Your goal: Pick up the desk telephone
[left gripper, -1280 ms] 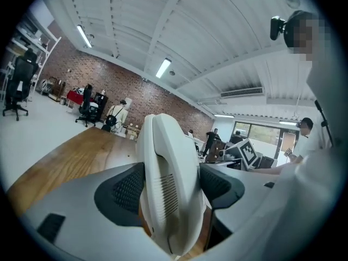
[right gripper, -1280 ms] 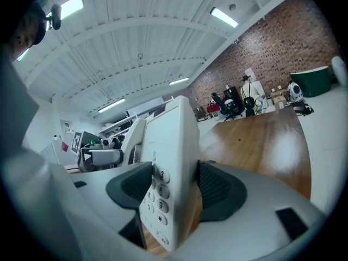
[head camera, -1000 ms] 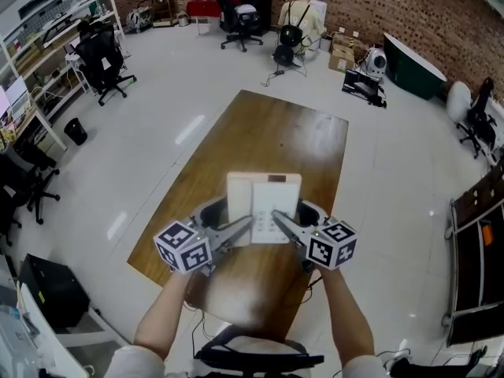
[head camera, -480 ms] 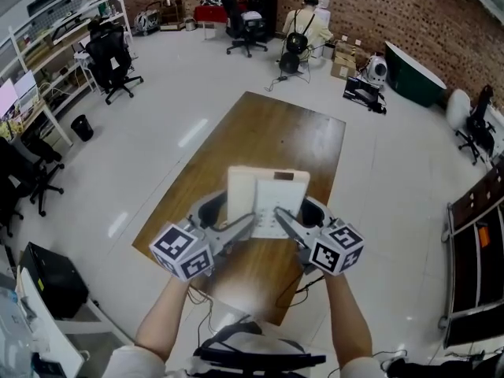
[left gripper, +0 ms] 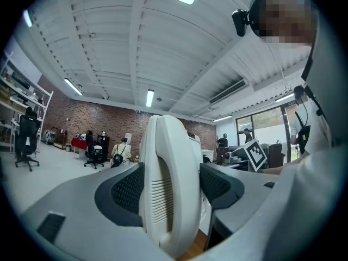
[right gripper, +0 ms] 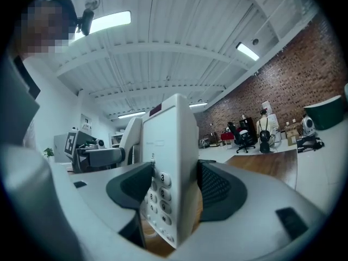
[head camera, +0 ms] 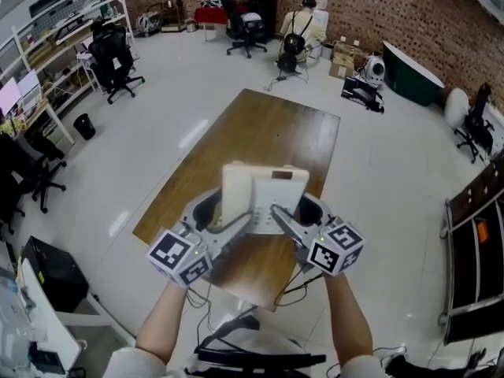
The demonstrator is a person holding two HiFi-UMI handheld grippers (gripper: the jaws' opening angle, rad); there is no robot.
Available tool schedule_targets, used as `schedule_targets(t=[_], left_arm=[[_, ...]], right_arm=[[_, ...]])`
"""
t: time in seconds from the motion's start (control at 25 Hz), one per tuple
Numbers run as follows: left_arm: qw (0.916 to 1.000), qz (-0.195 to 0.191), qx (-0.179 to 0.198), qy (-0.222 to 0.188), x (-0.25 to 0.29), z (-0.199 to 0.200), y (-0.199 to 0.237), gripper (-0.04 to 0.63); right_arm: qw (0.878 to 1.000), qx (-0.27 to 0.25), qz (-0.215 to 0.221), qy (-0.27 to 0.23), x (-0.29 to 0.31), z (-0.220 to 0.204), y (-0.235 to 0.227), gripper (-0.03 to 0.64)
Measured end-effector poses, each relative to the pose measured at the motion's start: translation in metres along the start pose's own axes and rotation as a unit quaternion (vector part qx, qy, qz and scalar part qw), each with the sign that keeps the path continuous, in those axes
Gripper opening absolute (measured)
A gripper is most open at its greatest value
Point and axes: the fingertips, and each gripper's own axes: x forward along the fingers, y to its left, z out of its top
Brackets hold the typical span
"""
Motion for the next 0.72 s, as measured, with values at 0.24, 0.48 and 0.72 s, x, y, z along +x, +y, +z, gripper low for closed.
schedule_targets(t=[0.24, 0.48, 0.72], left_arm=[[0.9999, 0.011, 0.001, -0.002, -0.0056, 0.0029, -0.0075, 0.316], [0.9999, 0.016, 0.005, -0.003, -0.0061, 0.0044, -0.0079, 0.316], [0.9999, 0.016, 0.003, -0.004, -0.0061, 0.0059, -0.0079, 0.316]], right_arm=[[1.000, -0.009, 0.002, 0.005, -0.0062, 0.0049, 0.0070, 0.270], [1.000, -0.008, 0.007, 0.005, -0.0050, 0.0040, 0.0074, 0.270], [1.000, -0.015, 0.003, 0.008, -0.0063, 0.0069, 0.0083, 0.270]])
